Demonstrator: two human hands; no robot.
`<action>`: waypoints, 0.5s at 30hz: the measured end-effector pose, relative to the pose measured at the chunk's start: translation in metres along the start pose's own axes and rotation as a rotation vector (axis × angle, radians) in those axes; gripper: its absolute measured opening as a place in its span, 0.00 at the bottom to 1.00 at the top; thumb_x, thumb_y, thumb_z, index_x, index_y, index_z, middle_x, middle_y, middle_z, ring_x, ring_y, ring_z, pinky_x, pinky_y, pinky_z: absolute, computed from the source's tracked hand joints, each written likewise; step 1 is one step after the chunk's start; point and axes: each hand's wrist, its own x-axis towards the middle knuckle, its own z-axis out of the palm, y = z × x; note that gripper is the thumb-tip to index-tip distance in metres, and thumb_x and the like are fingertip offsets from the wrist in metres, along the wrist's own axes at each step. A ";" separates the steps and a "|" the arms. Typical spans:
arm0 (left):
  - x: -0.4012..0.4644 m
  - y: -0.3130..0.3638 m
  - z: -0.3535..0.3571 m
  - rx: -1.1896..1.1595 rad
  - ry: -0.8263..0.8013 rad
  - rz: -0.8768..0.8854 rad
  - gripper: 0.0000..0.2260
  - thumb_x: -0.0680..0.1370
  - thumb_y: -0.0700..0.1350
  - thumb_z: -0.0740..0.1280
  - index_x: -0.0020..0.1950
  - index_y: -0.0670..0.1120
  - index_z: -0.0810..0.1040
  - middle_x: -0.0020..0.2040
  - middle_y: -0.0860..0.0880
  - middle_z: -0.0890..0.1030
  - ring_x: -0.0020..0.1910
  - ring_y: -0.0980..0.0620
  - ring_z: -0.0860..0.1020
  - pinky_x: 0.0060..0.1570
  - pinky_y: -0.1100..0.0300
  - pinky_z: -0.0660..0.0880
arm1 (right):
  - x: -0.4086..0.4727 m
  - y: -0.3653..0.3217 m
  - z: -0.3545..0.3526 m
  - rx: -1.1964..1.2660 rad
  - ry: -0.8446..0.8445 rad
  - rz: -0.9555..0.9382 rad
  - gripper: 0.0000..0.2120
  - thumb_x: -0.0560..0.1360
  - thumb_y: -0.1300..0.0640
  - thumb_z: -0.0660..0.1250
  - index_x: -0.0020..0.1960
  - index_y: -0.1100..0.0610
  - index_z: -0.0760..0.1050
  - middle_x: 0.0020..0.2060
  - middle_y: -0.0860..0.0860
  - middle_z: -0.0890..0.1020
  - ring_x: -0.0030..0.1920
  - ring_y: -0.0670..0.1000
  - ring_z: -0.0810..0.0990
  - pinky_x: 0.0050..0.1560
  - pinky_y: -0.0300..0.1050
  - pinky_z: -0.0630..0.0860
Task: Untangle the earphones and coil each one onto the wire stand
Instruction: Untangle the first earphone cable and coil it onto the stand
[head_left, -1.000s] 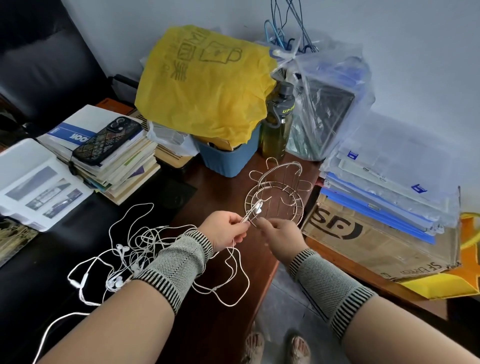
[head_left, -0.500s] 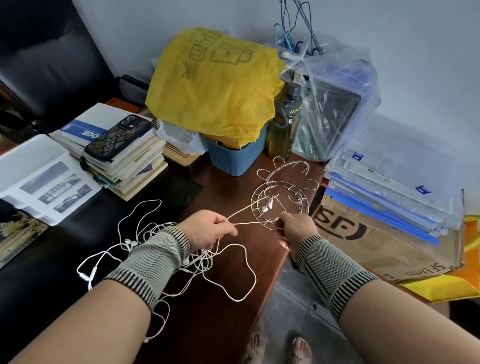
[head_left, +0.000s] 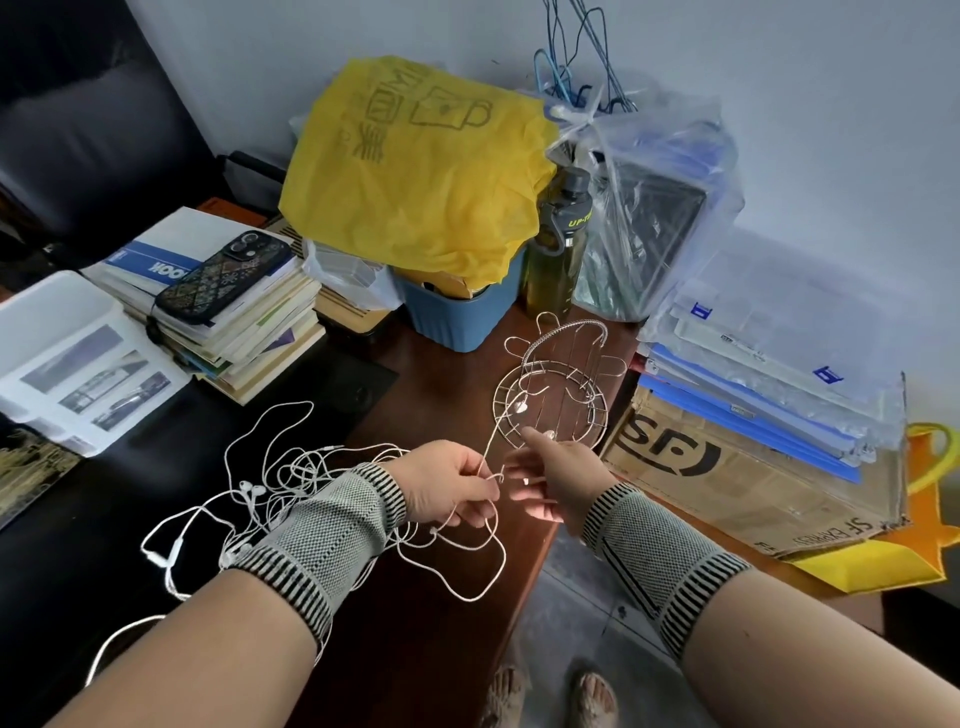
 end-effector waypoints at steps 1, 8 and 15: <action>0.000 0.001 0.001 -0.015 0.003 -0.003 0.06 0.80 0.40 0.63 0.43 0.45 0.74 0.36 0.51 0.82 0.34 0.58 0.80 0.36 0.65 0.72 | -0.001 -0.001 0.002 -0.011 -0.006 -0.010 0.17 0.81 0.48 0.58 0.44 0.59 0.77 0.37 0.52 0.79 0.32 0.49 0.76 0.35 0.40 0.68; -0.005 0.011 -0.002 -0.254 0.087 0.032 0.13 0.81 0.38 0.57 0.37 0.44 0.71 0.33 0.44 0.82 0.38 0.49 0.82 0.41 0.58 0.75 | 0.002 0.004 0.007 -0.516 0.014 -0.386 0.11 0.73 0.67 0.62 0.49 0.54 0.77 0.37 0.53 0.81 0.37 0.49 0.78 0.46 0.48 0.79; -0.003 0.016 -0.015 -0.448 0.247 0.080 0.16 0.77 0.35 0.55 0.29 0.44 0.67 0.25 0.47 0.69 0.26 0.48 0.74 0.35 0.55 0.76 | 0.010 -0.018 -0.009 -0.806 0.302 -0.584 0.06 0.73 0.61 0.67 0.42 0.52 0.81 0.41 0.46 0.79 0.37 0.44 0.75 0.45 0.42 0.75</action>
